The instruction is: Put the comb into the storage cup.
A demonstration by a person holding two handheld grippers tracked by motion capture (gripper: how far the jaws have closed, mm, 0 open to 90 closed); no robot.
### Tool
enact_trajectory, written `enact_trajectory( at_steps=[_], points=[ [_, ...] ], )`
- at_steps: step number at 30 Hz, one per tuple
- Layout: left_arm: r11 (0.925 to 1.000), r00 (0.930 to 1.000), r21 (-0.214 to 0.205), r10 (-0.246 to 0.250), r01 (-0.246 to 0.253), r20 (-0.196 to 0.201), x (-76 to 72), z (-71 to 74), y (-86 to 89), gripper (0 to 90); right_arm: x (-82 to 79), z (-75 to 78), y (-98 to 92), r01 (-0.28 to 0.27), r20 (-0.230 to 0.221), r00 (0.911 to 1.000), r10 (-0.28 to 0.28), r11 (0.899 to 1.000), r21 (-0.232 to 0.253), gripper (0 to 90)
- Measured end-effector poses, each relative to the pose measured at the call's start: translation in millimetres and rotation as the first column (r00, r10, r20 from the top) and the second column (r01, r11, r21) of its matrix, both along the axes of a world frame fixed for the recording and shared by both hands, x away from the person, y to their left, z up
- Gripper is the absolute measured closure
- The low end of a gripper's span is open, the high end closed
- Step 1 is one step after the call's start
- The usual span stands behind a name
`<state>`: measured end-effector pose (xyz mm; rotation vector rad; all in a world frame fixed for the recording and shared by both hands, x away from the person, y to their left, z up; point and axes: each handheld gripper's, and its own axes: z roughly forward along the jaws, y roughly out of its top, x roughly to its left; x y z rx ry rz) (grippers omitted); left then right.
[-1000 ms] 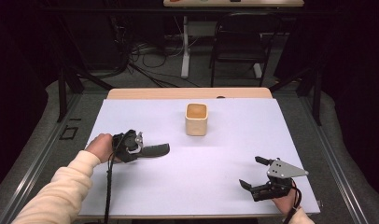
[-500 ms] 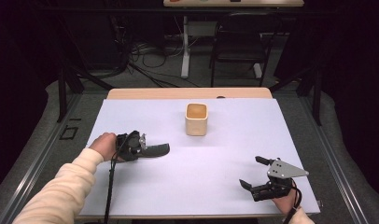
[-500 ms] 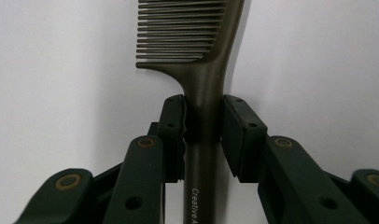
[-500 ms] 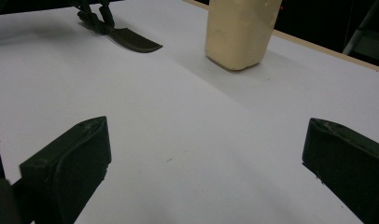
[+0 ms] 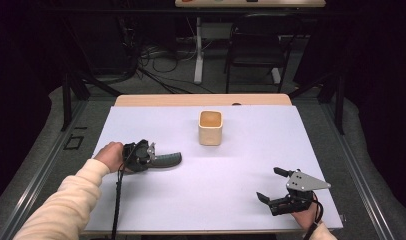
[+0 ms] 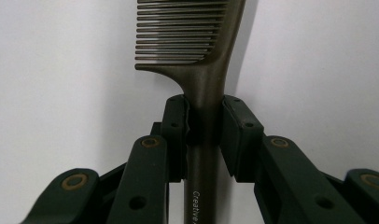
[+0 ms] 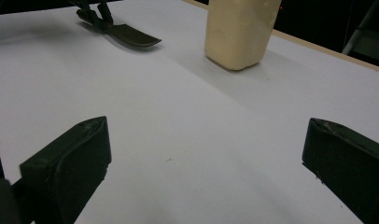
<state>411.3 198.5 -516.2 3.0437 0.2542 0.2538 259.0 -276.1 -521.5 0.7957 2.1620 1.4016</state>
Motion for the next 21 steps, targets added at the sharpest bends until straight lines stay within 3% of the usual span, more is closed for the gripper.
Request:
enact_trajectory(
  at_steps=[8,17,21],
  points=[
    [0.9962,0.9997,-0.084,0.025,-0.024,0.006,-3.8,4.7,3.8,72.5,-0.2,-0.1,0.4,0.002,-0.001,1.0,-0.002,1.0,-0.003,0.7],
    [0.9788,0.9968,-0.189,0.079,-0.08,-0.012,-9.3,8.9,7.5,72.5,-0.1,-0.2,0.3,0.004,-0.003,1.0,-0.004,1.0,-0.004,0.7],
    [0.9663,0.9938,-0.233,0.11,-0.11,-0.015,-11.6,10.3,8.7,72.5,0.0,-0.3,0.4,0.004,-0.004,1.0,-0.004,1.0,-0.006,0.7]
  ],
)
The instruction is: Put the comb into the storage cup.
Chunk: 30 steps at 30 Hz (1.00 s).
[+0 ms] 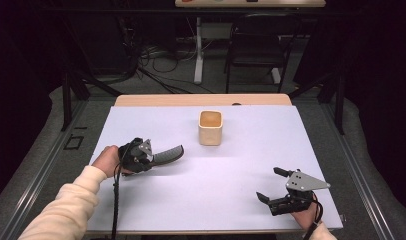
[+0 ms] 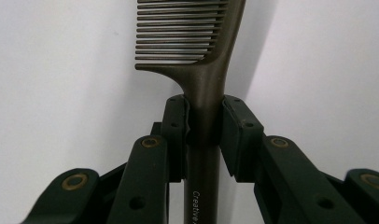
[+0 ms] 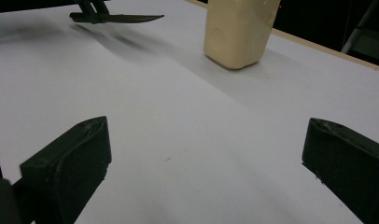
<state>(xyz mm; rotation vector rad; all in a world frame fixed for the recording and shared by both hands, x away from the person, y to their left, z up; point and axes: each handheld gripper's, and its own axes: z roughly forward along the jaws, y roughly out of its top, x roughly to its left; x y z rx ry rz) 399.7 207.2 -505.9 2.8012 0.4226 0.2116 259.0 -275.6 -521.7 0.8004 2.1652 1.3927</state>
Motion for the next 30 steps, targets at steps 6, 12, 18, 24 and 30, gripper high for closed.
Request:
enact_trajectory(
  at_steps=[6,12,18,24,30],
  points=[
    [0.9976,0.9996,-0.063,0.029,-0.028,0.007,-3.3,2.5,0.7,72.5,0.0,0.0,0.0,-0.001,0.001,1.0,0.001,1.0,-0.001,0.8],
    [0.9925,0.9975,-0.104,0.068,-0.065,0.021,-7.4,5.5,-0.9,72.5,0.0,0.0,-0.1,0.002,0.001,1.0,-0.002,1.0,0.0,0.8],
    [0.9832,0.993,-0.146,0.115,-0.11,0.026,-10.9,7.6,-1.6,72.5,0.0,0.0,-0.1,0.001,0.001,1.0,-0.001,1.0,0.001,0.8],
    [0.9694,0.9871,-0.196,0.157,-0.147,0.033,-13.2,7.7,-2.3,72.5,0.0,0.0,-0.1,0.002,0.0,1.0,-0.002,1.0,0.001,0.7],
    [0.9529,0.9803,-0.246,0.193,-0.178,0.04,-14.9,6.0,-4.0,72.5,0.1,-0.1,-0.1,0.001,0.0,1.0,-0.001,1.0,0.001,0.7]
  ],
)
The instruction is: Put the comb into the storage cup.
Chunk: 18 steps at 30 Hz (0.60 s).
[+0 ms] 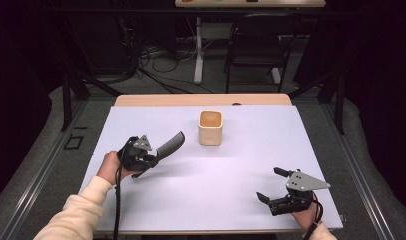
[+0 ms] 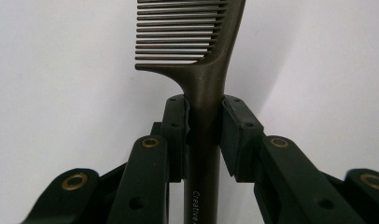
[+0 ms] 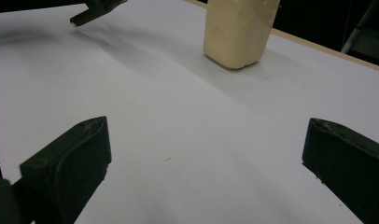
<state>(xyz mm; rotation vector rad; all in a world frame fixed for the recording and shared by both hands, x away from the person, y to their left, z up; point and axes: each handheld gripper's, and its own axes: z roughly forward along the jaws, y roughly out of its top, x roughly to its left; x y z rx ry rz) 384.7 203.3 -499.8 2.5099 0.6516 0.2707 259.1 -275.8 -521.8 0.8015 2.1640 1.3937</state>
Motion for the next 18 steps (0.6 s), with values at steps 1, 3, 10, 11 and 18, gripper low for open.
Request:
enact_trajectory(
  at_steps=[1,3,10,11,18],
  points=[
    [0.9999,1.0,-0.007,0.009,-0.009,0.004,-0.3,-0.1,-0.2,72.5,0.0,0.0,0.0,0.0,0.0,1.0,0.0,1.0,-0.001,0.7],
    [0.9992,0.9996,-0.028,0.027,-0.027,0.009,-0.6,-0.5,-0.2,72.5,0.0,0.0,0.0,-0.001,0.001,1.0,0.001,1.0,-0.002,0.7],
    [0.9944,0.9968,-0.074,0.078,-0.076,0.02,-3.3,-1.8,-1.7,72.5,0.0,-0.1,0.0,-0.002,-0.001,1.0,0.002,1.0,-0.002,0.7],
    [0.9939,0.9965,-0.079,0.08,-0.077,0.024,-3.7,-1.6,-2.0,72.5,0.1,-0.1,-0.1,-0.002,0.0,1.0,0.002,1.0,-0.002,0.7],
    [0.988,0.9932,-0.117,0.107,-0.101,0.047,-5.2,-1.1,-3.4,72.5,0.0,0.0,-0.1,0.0,0.001,1.0,0.0,1.0,0.0,0.7]
  ],
)
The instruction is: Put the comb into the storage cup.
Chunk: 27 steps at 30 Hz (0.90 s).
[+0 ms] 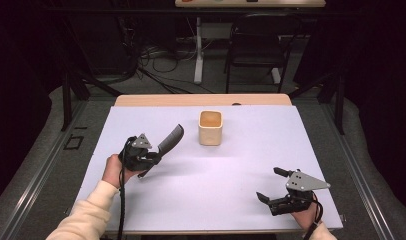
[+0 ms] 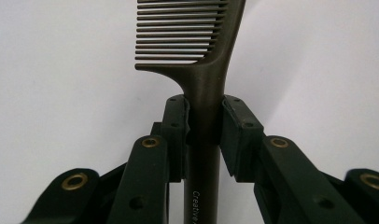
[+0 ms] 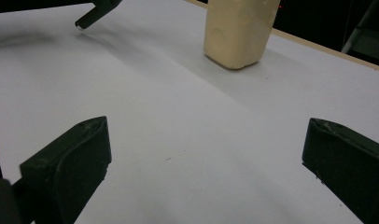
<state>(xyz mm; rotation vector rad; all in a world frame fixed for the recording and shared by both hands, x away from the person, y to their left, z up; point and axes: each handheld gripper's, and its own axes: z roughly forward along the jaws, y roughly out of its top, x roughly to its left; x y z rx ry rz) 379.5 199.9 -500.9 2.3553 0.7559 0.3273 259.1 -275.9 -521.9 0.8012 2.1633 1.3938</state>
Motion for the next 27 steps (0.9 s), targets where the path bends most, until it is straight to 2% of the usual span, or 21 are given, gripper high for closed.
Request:
enact_trajectory(
  at_steps=[8,16,27],
  points=[
    [0.9969,0.9977,-0.062,0.052,-0.049,0.044,-0.4,-1.4,-3.1,72.5,-0.1,0.0,-0.2,0.0,0.001,1.0,0.0,1.0,0.0,0.7],
    [0.9932,0.9955,-0.096,0.072,-0.066,0.061,-0.8,-4.7,-6.8,72.5,-0.2,0.0,-0.1,0.0,0.001,1.0,0.0,1.0,-0.001,0.7],
    [0.9837,0.9892,-0.154,0.109,-0.093,0.099,-0.8,-8.4,-10.4,72.5,-0.2,-0.2,-0.2,0.001,0.0,1.0,-0.001,1.0,-0.002,0.7]
  ],
)
